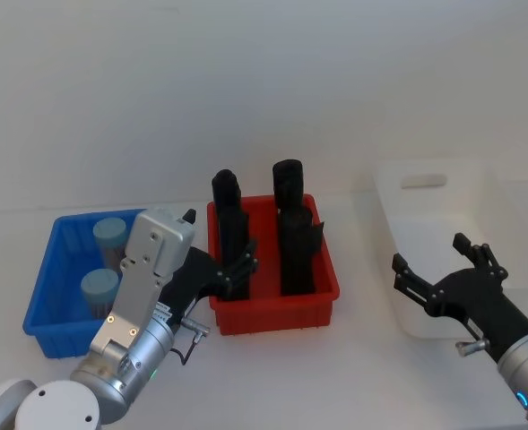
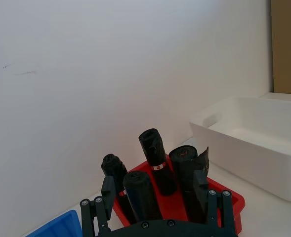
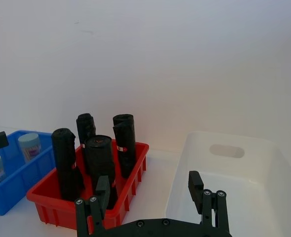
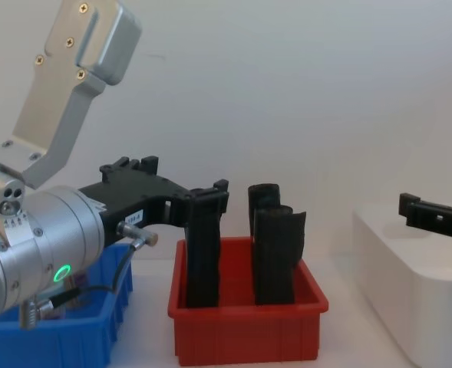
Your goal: Pick the cotton swabs from the blue box and place them into the white box.
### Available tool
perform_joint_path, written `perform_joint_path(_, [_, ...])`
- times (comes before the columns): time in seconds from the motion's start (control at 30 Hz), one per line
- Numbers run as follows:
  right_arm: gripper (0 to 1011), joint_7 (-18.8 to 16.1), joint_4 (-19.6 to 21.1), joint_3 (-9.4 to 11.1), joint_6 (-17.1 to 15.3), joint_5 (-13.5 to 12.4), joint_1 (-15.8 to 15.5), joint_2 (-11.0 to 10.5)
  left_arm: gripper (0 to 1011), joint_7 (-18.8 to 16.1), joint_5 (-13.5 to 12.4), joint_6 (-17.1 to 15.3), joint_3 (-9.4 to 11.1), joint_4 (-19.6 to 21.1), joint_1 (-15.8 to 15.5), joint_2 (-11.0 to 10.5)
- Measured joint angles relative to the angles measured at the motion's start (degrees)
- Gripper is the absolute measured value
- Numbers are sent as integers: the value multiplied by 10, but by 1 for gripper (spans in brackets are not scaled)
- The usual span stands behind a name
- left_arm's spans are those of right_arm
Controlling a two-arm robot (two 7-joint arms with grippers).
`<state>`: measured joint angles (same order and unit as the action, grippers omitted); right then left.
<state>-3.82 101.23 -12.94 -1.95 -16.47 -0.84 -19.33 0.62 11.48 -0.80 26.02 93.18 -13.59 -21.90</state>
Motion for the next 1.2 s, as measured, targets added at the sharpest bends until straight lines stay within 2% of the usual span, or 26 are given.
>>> perform_joint_path(1.2, [1002,0,0,0,0,0,0,0,1004,0,0,0,0,0,0,0])
